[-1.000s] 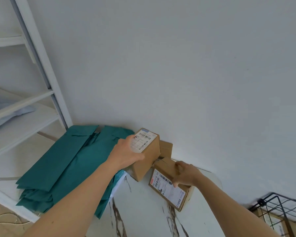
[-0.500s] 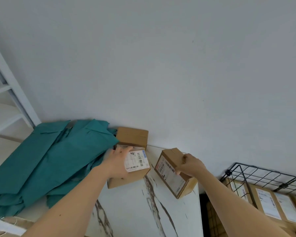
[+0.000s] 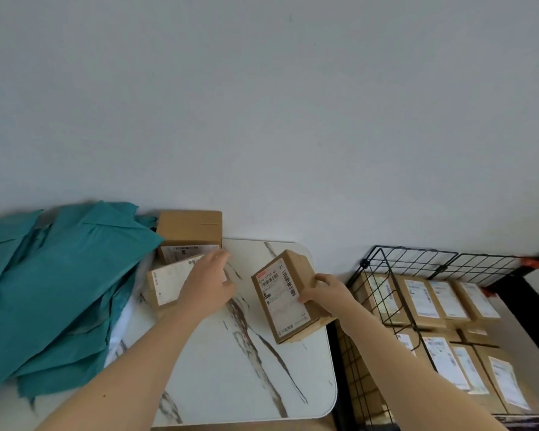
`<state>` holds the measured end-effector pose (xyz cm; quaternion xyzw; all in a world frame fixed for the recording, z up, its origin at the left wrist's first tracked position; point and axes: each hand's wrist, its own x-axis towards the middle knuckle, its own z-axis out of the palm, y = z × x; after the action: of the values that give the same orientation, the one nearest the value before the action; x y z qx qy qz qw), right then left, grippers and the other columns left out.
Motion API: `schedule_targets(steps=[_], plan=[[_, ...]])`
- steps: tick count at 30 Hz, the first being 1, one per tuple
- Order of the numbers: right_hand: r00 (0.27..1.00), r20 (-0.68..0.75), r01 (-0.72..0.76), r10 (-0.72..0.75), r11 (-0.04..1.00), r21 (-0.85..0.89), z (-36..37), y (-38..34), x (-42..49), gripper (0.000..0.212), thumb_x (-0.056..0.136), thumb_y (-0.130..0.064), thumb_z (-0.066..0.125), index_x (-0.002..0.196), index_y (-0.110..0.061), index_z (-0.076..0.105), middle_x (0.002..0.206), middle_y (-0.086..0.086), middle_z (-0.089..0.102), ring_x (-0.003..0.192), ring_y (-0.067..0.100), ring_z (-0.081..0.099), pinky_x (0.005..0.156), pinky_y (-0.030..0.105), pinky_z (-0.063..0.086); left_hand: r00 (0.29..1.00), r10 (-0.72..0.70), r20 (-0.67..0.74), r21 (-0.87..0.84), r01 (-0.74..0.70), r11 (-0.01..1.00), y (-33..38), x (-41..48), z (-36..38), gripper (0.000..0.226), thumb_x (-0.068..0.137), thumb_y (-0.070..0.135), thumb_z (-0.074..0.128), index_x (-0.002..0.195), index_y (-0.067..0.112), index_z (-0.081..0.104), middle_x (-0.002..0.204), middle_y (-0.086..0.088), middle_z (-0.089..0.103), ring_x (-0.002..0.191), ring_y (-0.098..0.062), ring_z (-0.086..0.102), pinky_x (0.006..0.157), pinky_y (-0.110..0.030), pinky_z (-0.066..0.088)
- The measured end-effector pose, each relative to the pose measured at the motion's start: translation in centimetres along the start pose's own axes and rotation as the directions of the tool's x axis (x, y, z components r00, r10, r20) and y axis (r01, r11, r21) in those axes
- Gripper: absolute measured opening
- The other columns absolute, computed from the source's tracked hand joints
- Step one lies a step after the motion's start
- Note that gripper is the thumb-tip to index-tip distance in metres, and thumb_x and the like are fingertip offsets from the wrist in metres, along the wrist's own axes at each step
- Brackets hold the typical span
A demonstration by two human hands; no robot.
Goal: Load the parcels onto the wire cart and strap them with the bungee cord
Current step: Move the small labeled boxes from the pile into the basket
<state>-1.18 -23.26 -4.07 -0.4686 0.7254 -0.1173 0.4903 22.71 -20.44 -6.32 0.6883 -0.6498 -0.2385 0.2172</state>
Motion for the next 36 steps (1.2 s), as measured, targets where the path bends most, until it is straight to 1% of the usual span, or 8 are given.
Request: schedule_targets(steps=[4, 7, 11, 19, 26, 29, 32, 36], plan=[[1.0, -0.003, -0.012, 0.013, 0.995, 0.096, -2.7, 3.3, -0.8, 0.074, 0.074, -0.019, 0.074, 0.139, -0.023, 0.039, 0.121, 0.004, 0.052, 0.107, 0.023, 0.057, 0.088, 0.037, 0.053, 0.998, -0.019, 0.052, -0.165, 0.028, 0.986, 4.9, -0.3, 3.1, 0.06, 0.087, 0.021, 0.058, 0.142, 0.021, 0.034, 0.145, 0.005, 0.032, 0.131, -0.013, 0.037, 0.101, -0.029, 0.034], [1.0, -0.012, -0.006, 0.008, 0.985, 0.171, -5.7, 5.9, -1.1, 0.074, 0.073, -0.021, 0.074, 0.139, -0.025, 0.04, 0.124, 0.005, 0.054, 0.104, 0.023, 0.058, 0.077, 0.033, 0.053, 0.967, -0.103, 0.232, -0.317, 0.175, 0.932, 8.4, -0.2, 5.3, 0.074, 0.084, 0.027, 0.063, 0.146, 0.023, 0.023, 0.144, -0.001, 0.034, 0.131, -0.017, 0.037, 0.101, -0.032, 0.034], [1.0, -0.008, -0.01, 0.013, 0.952, 0.305, -10.8, 10.1, -1.4, 0.071, 0.073, -0.021, 0.074, 0.136, -0.027, 0.042, 0.118, 0.006, 0.059, 0.103, 0.023, 0.059, 0.083, 0.037, 0.053, 0.891, -0.152, 0.428, -0.349, 0.318, 0.881, 13.6, -0.3, 8.5, 0.081, 0.085, 0.036, 0.063, 0.148, 0.02, 0.016, 0.134, -0.002, 0.047, 0.127, -0.021, 0.044, 0.101, -0.034, 0.033], [1.0, -0.006, -0.014, 0.02, 0.888, 0.459, -22.1, 19.7, -2.6, 0.078, 0.06, -0.031, 0.077, 0.132, -0.027, 0.047, 0.118, 0.008, 0.06, 0.107, 0.025, 0.058, 0.085, 0.038, 0.051, 0.789, -0.054, 0.612, -0.392, 0.362, 0.846, 27.0, -2.6, 19.2, 0.044, 0.083, 0.04, 0.066, 0.12, 0.029, 0.047, 0.117, 0.01, 0.061, 0.106, -0.012, 0.058, 0.102, -0.041, 0.043], [1.0, 0.006, -0.009, 0.007, 0.874, 0.486, -30.0, 26.5, -0.7, 0.067, 0.081, -0.016, 0.067, 0.141, -0.023, 0.038, 0.123, 0.007, 0.058, 0.105, 0.023, 0.057, 0.081, 0.032, 0.05, 0.784, -0.001, 0.621, -0.41, 0.326, 0.852, 36.2, -2.6, 25.6, 0.016, 0.094, 0.024, 0.055, 0.097, 0.036, 0.046, 0.093, 0.019, 0.054, 0.082, 0.004, 0.05, 0.067, -0.015, 0.041], [1.0, -0.004, -0.004, 0.007, 0.854, 0.52, -31.8, 27.9, 1.1, 0.067, 0.083, -0.017, 0.066, 0.143, -0.025, 0.039, 0.128, 0.004, 0.057, 0.103, 0.02, 0.06, 0.076, 0.029, 0.05, 0.779, 0.0, 0.627, -0.39, 0.314, 0.866, 38.5, -0.9, 27.4, 0.018, 0.094, 0.025, 0.055, 0.108, 0.032, 0.048, 0.102, 0.012, 0.057, 0.089, -0.003, 0.054, 0.069, -0.016, 0.043], [0.997, -0.062, 0.0, 0.042, 0.826, 0.563, -33.3, 28.3, 3.0, 0.06, 0.085, -0.019, 0.065, 0.141, -0.025, 0.042, 0.12, 0.004, 0.063, 0.095, 0.016, 0.063, 0.066, 0.023, 0.049, 0.765, -0.056, 0.642, -0.348, 0.356, 0.867, 39.9, 1.7, 29.6, 0.033, 0.088, 0.034, 0.06, 0.117, 0.026, 0.048, 0.113, 0.006, 0.061, 0.101, -0.014, 0.059, 0.085, -0.032, 0.052], [0.985, -0.115, -0.043, 0.131, 0.822, 0.568, -35.4, 29.3, 5.4, 0.056, 0.086, -0.022, 0.065, 0.138, -0.027, 0.044, 0.113, 0.003, 0.065, 0.095, 0.018, 0.064, 0.083, 0.035, 0.055, 0.717, -0.064, 0.694, -0.336, 0.402, 0.852, 41.6, 4.8, 33.6, 0.029, 0.089, 0.032, 0.06, 0.114, 0.026, 0.048, 0.11, 0.005, 0.062, 0.105, -0.016, 0.058, 0.096, -0.038, 0.048]])
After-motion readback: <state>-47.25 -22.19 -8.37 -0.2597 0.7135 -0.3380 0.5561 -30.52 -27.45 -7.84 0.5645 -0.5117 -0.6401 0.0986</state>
